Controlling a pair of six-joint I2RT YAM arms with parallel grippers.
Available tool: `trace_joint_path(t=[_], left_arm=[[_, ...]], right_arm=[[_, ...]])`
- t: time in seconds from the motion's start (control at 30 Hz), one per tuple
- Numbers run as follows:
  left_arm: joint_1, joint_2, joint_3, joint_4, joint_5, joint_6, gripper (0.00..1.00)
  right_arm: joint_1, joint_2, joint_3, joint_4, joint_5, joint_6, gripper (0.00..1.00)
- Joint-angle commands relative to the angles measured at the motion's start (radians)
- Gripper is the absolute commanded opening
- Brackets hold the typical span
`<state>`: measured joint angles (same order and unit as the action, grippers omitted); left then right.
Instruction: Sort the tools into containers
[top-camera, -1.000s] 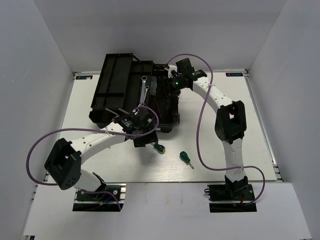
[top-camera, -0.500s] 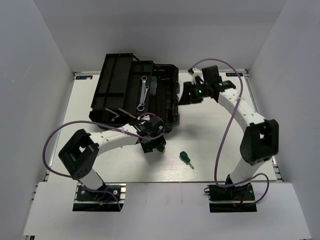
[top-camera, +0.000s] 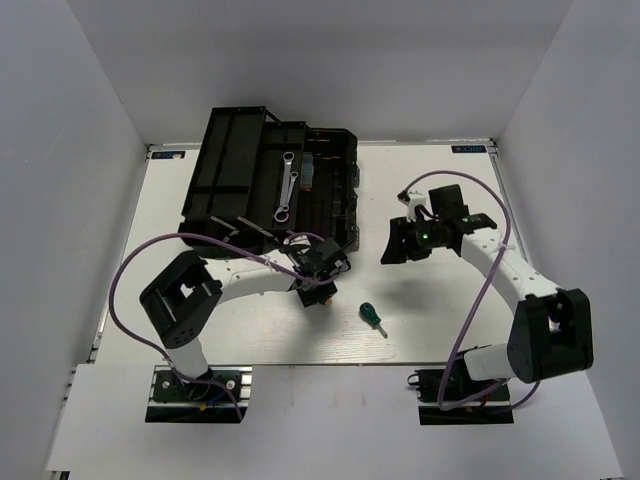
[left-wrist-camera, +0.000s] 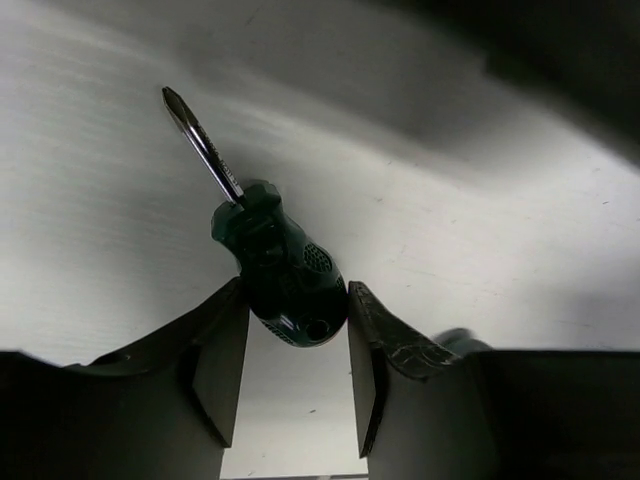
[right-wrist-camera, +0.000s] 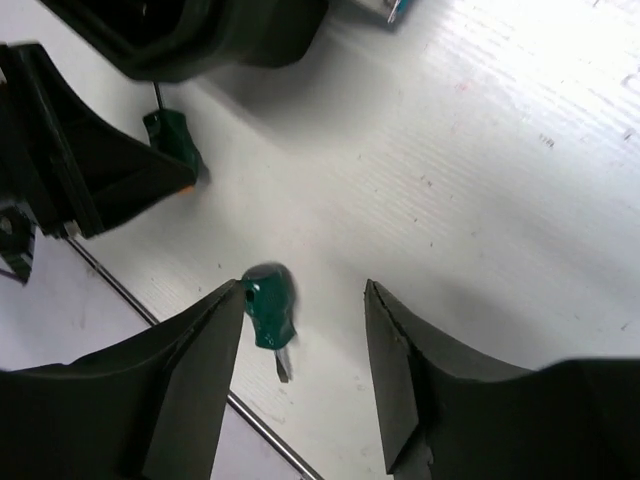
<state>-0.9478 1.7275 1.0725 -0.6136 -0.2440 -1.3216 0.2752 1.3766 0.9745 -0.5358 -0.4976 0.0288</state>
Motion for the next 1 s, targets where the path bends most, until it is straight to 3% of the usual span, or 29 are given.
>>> trace_joint_path(t=[0.0, 0.07, 0.1, 0.17, 0.27, 0.43, 0.47, 0.5, 0.6, 0.63, 0.67, 0.77, 0.97], left_arm=[[-0.023, -0.065, 0.000, -0.077, -0.031, -0.021, 0.24], [-0.032, -0.100, 0.009, -0.097, -0.031, 0.005, 0.19], [-0.043, -0.133, 0.021, -0.097, -0.003, 0.031, 0.11], [-0.068, -0.157, 0.108, -0.129, 0.008, 0.154, 0.05], [-0.109, -0.166, 0.258, -0.213, 0.020, 0.367, 0.00], [-0.102, -0.285, 0.342, -0.297, -0.081, 0.482, 0.00], [-0.077, -0.333, 0.357, -0.322, -0.147, 0.483, 0.00], [-0.062, -0.347, 0.374, -0.337, -0.193, 0.483, 0.00], [0.028, -0.347, 0.447, -0.368, -0.296, 0.509, 0.00], [0.058, -0.330, 0.478, -0.368, -0.305, 0.544, 0.00], [0.087, -0.321, 0.490, -0.347, -0.305, 0.559, 0.00], [0.223, -0.264, 0.529, -0.255, -0.269, 0.631, 0.00], [0.497, -0.028, 0.780, -0.225, -0.155, 0.694, 0.00]], right_arm=[[-0.007, -0.040, -0.043, -0.016, -0.070, -0.084, 0.58], [-0.010, -0.044, -0.053, -0.039, -0.125, -0.165, 0.65], [-0.010, -0.037, -0.048, -0.061, -0.145, -0.191, 0.74], [-0.010, -0.028, -0.037, -0.128, -0.225, -0.324, 0.90], [-0.013, -0.019, -0.042, -0.213, -0.303, -0.475, 0.90], [-0.013, 0.041, -0.051, -0.230, -0.297, -0.500, 0.90], [-0.010, 0.058, -0.053, -0.231, -0.282, -0.497, 0.87], [-0.011, 0.064, -0.062, -0.230, -0.276, -0.494, 0.71], [-0.005, 0.072, -0.095, -0.205, -0.245, -0.471, 0.41], [0.005, 0.062, -0.105, -0.190, -0.228, -0.457, 0.25], [0.010, 0.058, -0.108, -0.187, -0.223, -0.449, 0.20], [0.021, 0.053, -0.102, -0.182, -0.200, -0.446, 0.19], [0.050, 0.056, -0.069, -0.178, -0.153, -0.420, 0.36]])
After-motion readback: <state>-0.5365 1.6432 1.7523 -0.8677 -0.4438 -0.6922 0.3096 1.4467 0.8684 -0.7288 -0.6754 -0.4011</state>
